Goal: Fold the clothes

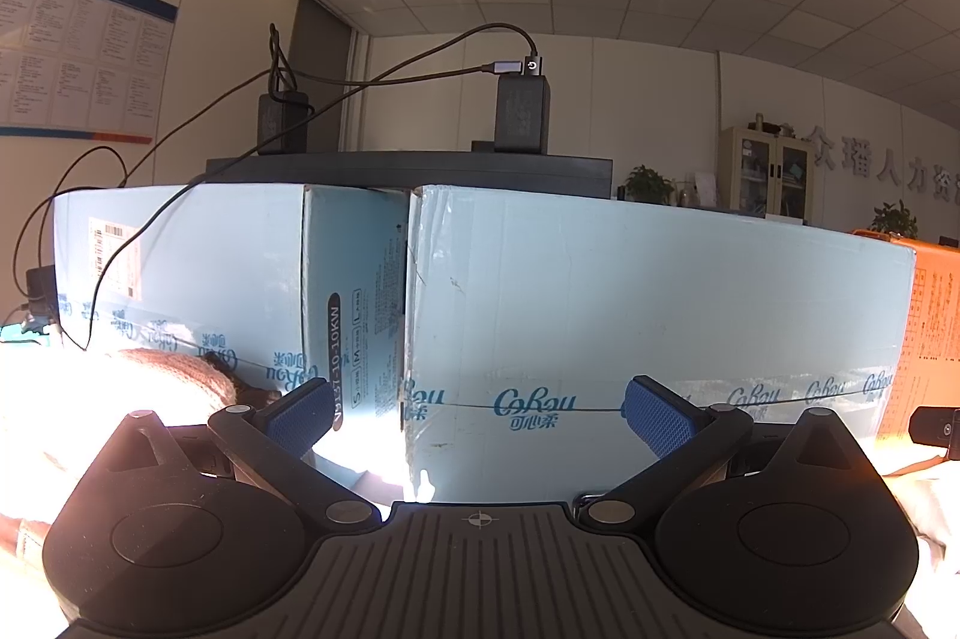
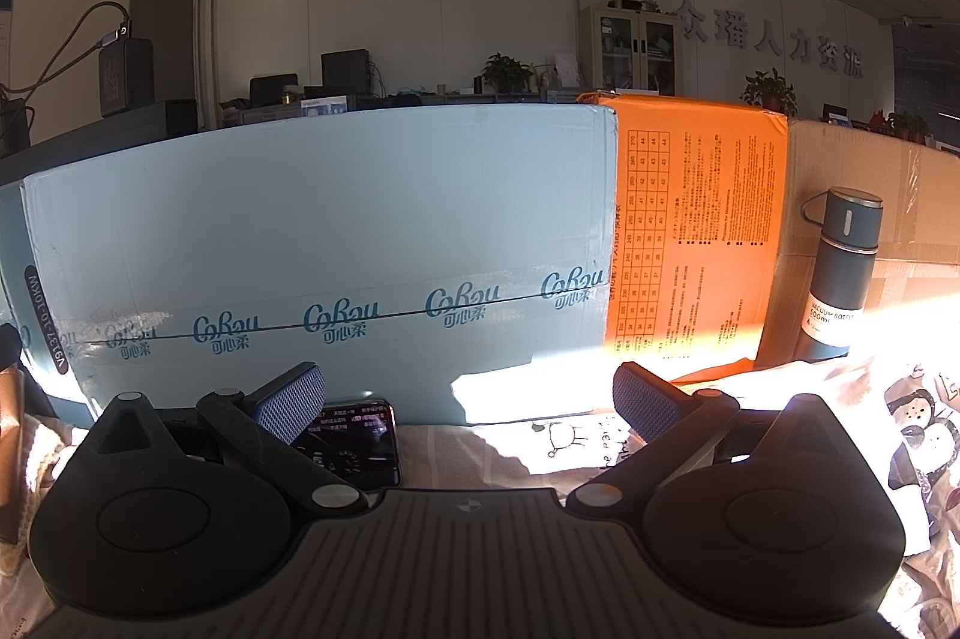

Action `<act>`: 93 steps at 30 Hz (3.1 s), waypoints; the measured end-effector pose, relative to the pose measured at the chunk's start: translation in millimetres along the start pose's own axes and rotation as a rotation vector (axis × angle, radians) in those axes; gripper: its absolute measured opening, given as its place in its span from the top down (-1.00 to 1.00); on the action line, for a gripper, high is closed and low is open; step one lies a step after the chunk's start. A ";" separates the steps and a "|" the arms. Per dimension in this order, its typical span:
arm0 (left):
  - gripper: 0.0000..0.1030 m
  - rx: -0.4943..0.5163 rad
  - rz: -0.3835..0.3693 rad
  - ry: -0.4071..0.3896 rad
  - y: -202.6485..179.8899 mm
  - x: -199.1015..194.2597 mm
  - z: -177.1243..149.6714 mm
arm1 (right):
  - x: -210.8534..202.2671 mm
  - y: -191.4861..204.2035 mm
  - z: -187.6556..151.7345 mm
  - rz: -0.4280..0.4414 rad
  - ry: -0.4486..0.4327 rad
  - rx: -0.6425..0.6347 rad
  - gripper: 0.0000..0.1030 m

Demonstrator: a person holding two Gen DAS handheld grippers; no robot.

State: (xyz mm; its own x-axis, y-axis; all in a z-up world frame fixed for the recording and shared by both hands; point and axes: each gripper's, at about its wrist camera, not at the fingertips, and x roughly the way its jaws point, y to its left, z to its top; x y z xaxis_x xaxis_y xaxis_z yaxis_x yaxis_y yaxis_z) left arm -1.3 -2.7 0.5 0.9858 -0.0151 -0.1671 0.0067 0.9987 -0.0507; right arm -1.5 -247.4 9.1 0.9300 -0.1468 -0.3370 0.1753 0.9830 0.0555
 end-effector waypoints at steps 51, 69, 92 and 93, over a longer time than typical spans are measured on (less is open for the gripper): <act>-1.00 -0.001 -0.006 -0.008 -0.3 0.8 0.6 | -1.1 0.6 0.1 -0.003 -0.002 -0.004 -1.00; -1.00 -0.030 -0.006 -0.074 13.1 -25.2 15.8 | -17.9 5.7 1.3 0.029 -0.057 0.014 -1.00; -1.00 -0.044 0.102 -0.115 104.0 -76.9 26.9 | -69.4 76.4 16.0 0.296 -0.083 0.106 -1.00; -1.00 -0.046 0.106 -0.119 111.0 -78.6 27.3 | -68.7 84.7 16.0 0.313 -0.075 0.106 -1.00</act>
State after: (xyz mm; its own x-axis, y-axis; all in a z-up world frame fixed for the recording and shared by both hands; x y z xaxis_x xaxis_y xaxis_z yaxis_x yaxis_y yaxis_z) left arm -73.5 110.6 34.9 0.9935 0.0990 -0.0566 -0.1036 0.9911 -0.0840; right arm -45.4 -155.8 51.9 0.9643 0.1490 -0.2187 -0.0938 0.9652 0.2441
